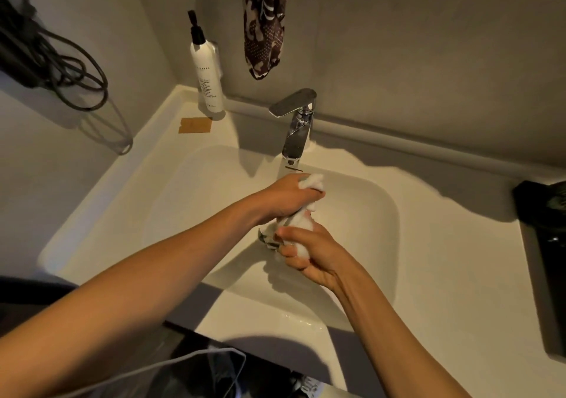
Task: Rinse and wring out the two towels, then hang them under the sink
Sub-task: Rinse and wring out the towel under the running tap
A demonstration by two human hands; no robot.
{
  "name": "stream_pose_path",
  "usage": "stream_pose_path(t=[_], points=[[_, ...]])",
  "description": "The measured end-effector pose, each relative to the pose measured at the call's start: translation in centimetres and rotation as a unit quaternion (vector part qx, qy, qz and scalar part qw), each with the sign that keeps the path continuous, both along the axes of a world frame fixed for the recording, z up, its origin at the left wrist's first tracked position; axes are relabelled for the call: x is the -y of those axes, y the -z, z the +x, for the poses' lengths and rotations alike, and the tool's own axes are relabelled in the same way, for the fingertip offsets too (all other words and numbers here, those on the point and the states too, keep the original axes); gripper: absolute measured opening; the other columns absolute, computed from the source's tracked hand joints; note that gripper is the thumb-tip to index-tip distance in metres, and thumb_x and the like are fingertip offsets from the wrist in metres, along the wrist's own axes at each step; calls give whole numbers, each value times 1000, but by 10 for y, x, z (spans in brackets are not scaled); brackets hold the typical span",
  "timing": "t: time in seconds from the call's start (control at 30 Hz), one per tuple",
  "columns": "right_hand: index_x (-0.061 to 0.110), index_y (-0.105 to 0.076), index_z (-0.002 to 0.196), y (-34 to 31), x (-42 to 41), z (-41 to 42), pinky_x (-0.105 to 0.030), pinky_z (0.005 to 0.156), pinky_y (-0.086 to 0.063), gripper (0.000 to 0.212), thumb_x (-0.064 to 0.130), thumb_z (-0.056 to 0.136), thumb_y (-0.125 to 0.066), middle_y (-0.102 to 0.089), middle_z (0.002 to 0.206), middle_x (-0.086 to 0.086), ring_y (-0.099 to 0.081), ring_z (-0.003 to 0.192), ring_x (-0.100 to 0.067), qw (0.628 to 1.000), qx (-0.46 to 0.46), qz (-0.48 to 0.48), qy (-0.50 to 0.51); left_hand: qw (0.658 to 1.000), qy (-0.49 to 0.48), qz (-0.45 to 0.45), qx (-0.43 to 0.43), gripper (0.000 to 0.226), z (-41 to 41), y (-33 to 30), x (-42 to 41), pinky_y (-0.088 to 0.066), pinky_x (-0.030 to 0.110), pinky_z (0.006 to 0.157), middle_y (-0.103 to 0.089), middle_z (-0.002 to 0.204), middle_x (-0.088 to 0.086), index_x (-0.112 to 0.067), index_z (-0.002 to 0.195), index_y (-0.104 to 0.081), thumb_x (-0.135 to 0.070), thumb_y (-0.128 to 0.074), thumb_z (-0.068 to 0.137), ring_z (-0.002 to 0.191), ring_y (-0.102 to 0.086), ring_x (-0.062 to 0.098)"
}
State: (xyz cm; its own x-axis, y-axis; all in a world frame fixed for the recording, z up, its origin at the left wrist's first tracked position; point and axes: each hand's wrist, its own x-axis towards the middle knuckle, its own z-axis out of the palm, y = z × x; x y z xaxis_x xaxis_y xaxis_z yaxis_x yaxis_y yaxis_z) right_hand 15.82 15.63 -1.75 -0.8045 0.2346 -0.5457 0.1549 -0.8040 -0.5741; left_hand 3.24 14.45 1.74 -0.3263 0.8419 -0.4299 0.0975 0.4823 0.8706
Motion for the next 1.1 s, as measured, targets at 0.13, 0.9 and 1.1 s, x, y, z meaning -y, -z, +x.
stream_pose_path(t=[0.13, 0.9, 1.1], points=[[6, -57, 107, 4, 4, -6, -25, 41, -28, 28, 6, 79, -62, -53, 77, -16, -45, 50, -16, 982, 88, 167, -31, 999, -27, -23, -4, 4, 3, 10, 1, -46, 18, 59, -62, 71, -1, -21, 99, -62, -21, -58, 98, 64, -57, 7], [7, -46, 128, 57, 22, -1, -34, 71, -50, 44, 26, 90, -57, -67, 112, -12, -67, 95, -31, 729, 310, 583, -183, 964, -164, -210, 17, 82, 27, 67, 2, -49, 35, 102, -63, 131, 9, -10, 139, -48, -57, -65, 75, 119, -62, 28], [23, -37, 137, 18, 16, 15, -36, 85, -56, 72, 36, 76, -72, -62, 123, -1, -63, 100, -19, 859, 242, 436, -118, 965, -143, -149, 159, 50, 17, 34, -10, -52, 29, 69, -66, 72, 7, -12, 83, -65, -62, -64, 83, 60, -62, 22]])
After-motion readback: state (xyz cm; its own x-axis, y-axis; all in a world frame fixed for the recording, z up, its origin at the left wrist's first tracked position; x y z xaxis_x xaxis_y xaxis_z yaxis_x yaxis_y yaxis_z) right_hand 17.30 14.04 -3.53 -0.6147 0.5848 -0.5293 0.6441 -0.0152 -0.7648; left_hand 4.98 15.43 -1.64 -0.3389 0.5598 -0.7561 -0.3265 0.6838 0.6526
